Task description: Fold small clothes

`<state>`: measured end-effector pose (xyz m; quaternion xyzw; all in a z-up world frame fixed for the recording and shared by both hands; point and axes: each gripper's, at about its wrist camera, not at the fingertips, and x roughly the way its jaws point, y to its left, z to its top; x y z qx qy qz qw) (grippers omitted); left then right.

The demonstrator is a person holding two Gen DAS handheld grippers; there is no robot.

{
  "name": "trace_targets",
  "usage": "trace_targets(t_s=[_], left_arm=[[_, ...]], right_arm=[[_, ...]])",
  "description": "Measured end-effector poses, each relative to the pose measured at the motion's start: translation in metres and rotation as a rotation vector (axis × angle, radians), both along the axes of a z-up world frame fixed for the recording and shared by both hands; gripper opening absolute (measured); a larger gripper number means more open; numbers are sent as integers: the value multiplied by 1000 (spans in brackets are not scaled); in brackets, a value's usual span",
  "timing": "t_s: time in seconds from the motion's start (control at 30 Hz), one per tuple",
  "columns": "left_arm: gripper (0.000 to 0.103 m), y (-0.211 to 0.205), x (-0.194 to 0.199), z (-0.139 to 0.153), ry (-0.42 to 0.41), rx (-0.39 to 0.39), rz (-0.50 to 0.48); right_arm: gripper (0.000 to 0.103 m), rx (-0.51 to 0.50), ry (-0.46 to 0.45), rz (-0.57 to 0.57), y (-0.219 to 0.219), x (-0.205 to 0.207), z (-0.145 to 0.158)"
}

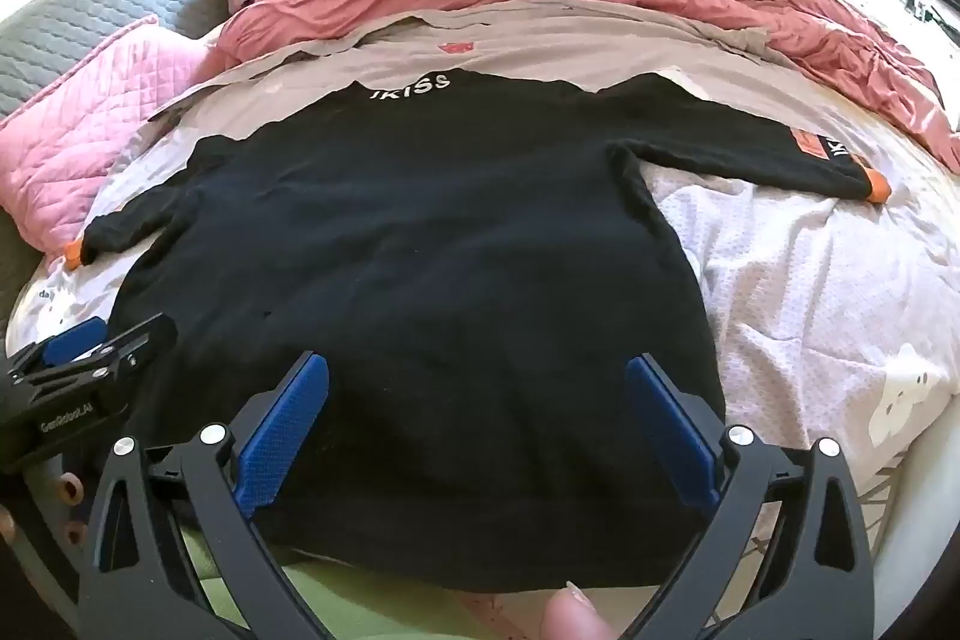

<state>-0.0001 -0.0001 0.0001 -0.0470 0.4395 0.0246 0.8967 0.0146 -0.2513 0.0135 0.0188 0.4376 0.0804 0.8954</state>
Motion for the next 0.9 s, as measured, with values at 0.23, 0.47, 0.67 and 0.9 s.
trace_targets(t_s=[0.23, 0.47, 0.67, 0.9], left_arm=[[94, -1, 0, 0, -6, 5, 5], [94, -2, 1, 2, -5, 1, 1], [94, -3, 1, 4, -4, 6, 2], [94, -6, -2, -1, -3, 9, -1]], right_arm=[[99, 2, -4, 7, -4, 2, -1], [99, -7, -13, 0, 0, -3, 1], [99, -5, -10, 0, -1, -2, 2], [99, -4, -12, -1, -1, -2, 2]])
